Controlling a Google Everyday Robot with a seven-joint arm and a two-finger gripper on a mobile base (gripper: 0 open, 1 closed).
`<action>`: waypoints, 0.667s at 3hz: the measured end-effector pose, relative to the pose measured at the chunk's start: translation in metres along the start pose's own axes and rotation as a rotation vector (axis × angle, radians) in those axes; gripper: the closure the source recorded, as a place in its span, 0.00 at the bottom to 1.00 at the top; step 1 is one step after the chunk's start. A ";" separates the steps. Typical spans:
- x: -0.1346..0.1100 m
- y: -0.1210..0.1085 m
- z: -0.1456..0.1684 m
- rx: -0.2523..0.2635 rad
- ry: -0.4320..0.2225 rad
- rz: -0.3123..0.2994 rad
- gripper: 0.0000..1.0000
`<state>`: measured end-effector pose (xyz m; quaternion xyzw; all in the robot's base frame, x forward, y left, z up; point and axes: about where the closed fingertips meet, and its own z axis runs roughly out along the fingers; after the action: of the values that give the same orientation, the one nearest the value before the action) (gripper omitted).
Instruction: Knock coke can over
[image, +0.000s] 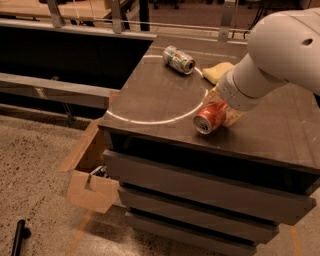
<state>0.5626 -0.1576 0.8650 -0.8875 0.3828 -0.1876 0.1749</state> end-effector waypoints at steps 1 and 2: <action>-0.005 0.002 0.001 -0.001 -0.019 -0.016 0.53; -0.009 0.003 0.003 -0.004 -0.032 -0.031 0.29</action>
Offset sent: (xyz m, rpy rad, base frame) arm -0.0087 0.0054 -0.0096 0.0033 0.0275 0.0596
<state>0.5561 -0.1528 0.8594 -0.8966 0.3664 -0.1753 0.1762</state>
